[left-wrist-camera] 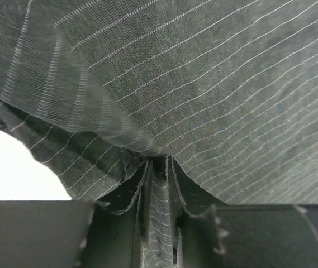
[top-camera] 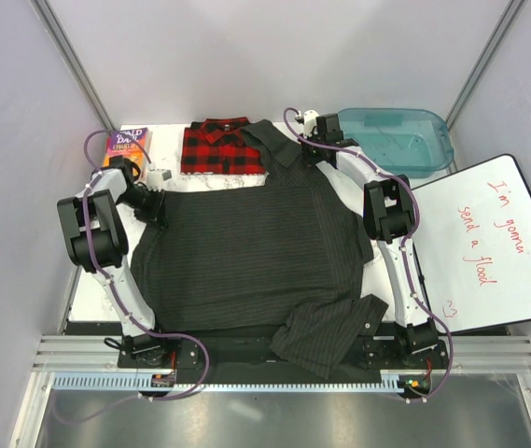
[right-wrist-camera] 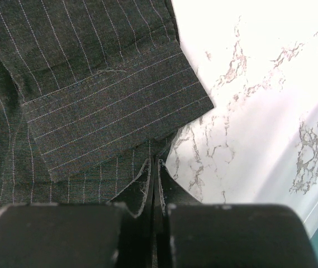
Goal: Fold and stack the long sleeve shirts
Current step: Fold the shirt
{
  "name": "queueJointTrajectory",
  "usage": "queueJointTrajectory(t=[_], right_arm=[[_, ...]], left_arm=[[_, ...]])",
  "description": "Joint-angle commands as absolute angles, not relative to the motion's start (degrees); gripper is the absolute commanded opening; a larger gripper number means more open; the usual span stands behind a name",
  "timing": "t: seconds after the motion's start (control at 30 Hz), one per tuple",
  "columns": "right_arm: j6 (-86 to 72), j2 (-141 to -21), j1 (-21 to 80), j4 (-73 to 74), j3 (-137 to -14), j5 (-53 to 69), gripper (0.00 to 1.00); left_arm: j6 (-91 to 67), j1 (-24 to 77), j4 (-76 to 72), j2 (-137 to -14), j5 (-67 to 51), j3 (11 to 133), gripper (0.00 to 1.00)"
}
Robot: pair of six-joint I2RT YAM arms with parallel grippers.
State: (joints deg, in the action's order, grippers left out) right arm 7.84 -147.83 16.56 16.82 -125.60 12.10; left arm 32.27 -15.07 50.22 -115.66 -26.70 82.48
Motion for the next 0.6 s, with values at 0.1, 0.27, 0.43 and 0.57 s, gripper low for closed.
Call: queueJointTrajectory(t=[0.1,0.27,0.43,0.57], right_arm=[[8.44,-144.84,17.05,17.14,-124.54,12.92,0.00],[8.79,-144.58,17.05,17.23,-124.37,12.48,0.00],[8.70,-144.84,17.23,17.23,-124.54,12.48,0.00],[8.88,-144.75,17.23,17.23,-124.54,12.31,0.00]], left_arm=[[28.74,-18.36,46.93,-109.78,-26.18,80.16,0.27],[29.53,-22.05,47.64,-105.39,-31.29,79.54,0.26],[28.57,-23.29,46.68,-106.78,-29.88,78.93,0.26],[27.16,-23.73,46.40,-109.59,-28.21,79.89,0.24]])
